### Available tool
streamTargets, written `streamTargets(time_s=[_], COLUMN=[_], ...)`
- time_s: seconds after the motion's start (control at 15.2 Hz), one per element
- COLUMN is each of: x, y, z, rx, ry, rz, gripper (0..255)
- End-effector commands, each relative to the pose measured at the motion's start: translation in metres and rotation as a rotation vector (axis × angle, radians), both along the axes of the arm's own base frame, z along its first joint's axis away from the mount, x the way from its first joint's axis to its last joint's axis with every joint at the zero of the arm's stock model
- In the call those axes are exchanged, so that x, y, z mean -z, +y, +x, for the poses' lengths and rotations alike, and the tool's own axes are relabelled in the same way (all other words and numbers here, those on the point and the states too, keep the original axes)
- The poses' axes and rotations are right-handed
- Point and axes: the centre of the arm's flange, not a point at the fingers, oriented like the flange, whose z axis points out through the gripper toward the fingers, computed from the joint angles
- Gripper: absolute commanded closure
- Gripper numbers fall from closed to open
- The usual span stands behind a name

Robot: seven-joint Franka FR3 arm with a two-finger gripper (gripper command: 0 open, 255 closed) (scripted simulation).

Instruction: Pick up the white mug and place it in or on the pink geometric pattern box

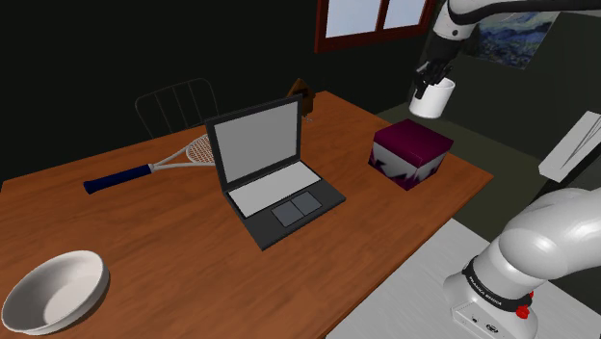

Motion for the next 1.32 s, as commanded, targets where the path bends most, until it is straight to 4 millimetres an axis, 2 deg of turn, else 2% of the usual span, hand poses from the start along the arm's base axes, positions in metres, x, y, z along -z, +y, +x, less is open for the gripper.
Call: streamTargets(time_s=[0.0, 0.86, 1.25], x=[0.01, 0.078, 0.081], y=[-0.001, -0.001, -0.001], z=[-0.002, -0.002, -0.002], rx=[0.0, 0.0, 0.0], ry=[0.0, 0.0, 0.0], rz=[0.0, 0.0, 0.0], gripper=[255, 255, 255])
